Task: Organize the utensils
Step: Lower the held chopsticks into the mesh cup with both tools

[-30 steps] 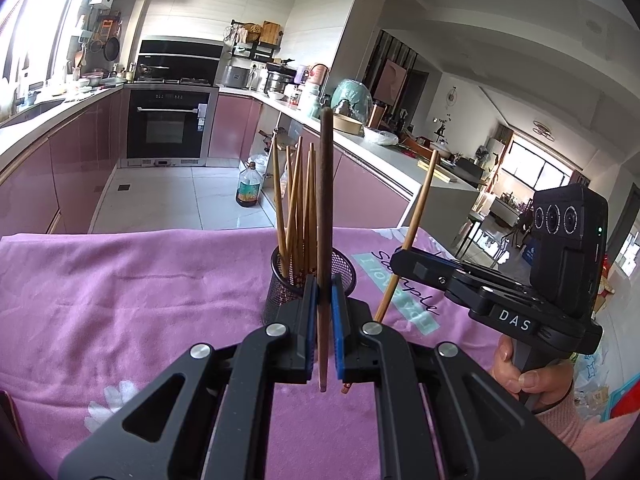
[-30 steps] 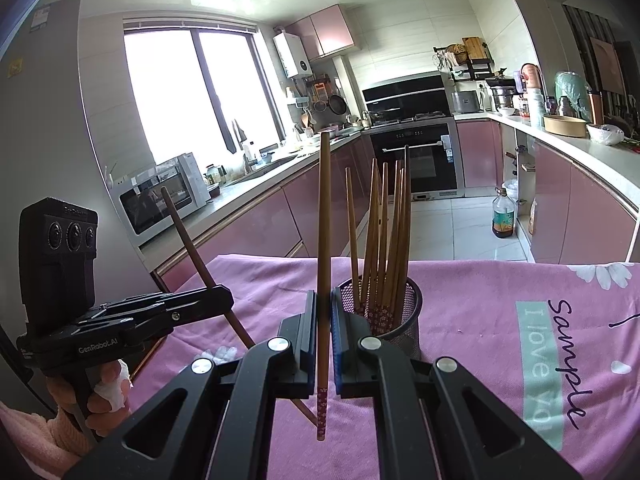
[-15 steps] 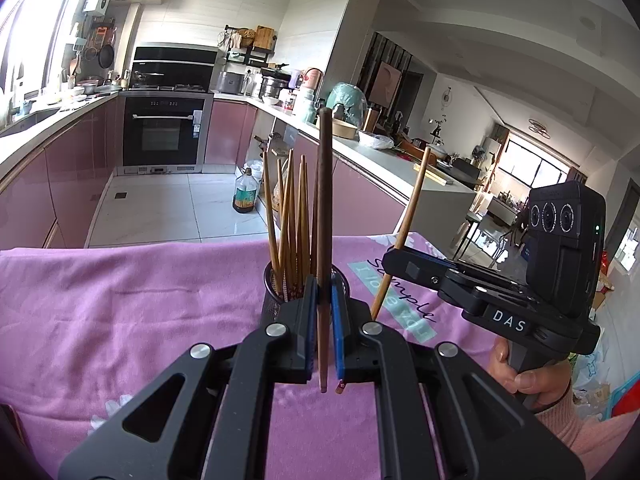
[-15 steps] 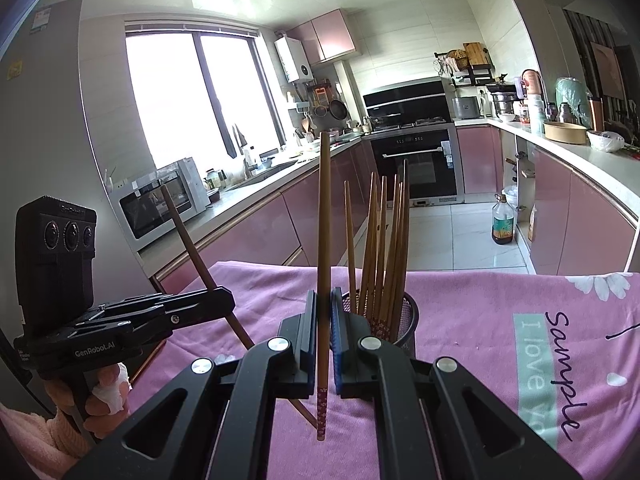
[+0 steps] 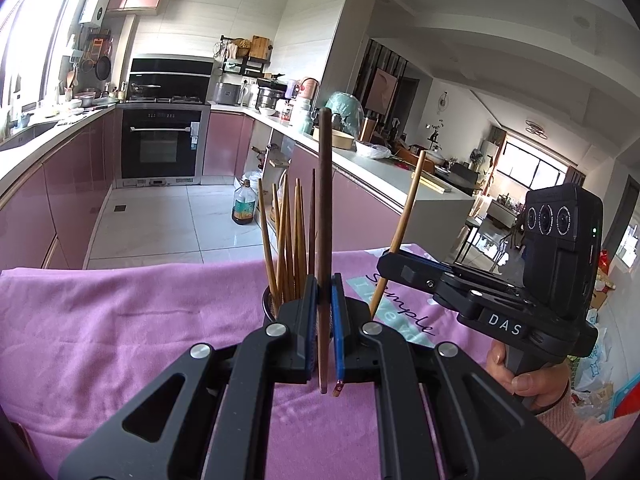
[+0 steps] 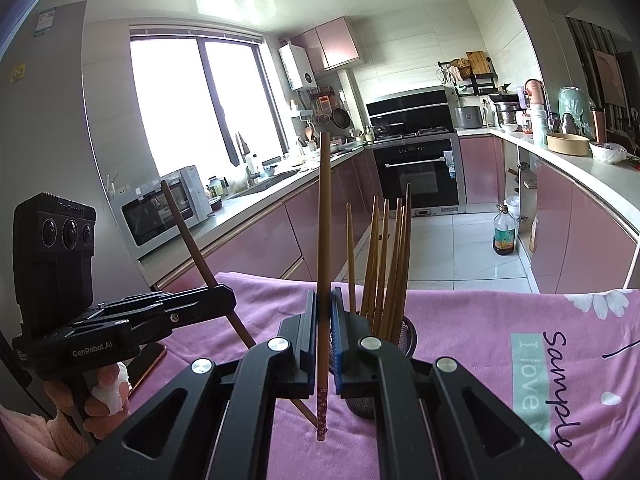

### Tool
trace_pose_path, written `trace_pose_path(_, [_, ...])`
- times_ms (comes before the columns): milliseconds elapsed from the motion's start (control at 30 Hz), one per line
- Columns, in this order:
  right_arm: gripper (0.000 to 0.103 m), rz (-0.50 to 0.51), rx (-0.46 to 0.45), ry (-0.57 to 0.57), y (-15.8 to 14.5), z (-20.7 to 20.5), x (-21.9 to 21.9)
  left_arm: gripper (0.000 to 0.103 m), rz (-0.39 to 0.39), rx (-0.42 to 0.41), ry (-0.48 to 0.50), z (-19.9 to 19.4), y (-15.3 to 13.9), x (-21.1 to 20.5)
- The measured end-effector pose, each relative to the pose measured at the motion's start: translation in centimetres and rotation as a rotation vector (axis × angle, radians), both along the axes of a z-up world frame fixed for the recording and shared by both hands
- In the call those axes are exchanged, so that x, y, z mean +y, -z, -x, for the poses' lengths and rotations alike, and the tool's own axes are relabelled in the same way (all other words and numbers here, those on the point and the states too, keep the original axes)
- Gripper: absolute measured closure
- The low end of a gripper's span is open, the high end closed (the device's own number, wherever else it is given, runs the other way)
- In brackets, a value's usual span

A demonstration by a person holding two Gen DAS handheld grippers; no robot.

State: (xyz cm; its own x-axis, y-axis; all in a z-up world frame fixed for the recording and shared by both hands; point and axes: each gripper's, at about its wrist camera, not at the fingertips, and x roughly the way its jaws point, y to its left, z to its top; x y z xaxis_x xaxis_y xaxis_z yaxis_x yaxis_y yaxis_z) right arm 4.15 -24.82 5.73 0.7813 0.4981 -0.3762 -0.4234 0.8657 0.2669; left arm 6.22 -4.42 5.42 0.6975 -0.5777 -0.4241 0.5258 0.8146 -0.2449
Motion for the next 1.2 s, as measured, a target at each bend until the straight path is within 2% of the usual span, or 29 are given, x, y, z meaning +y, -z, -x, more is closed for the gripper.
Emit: trace_pose_path(1200, [0.098, -0.005, -0.041, -0.005, -1.2, -0.8, -0.1, 0.095, -0.020, -0.067, 0.002, 0.9, -2.2, -0.1])
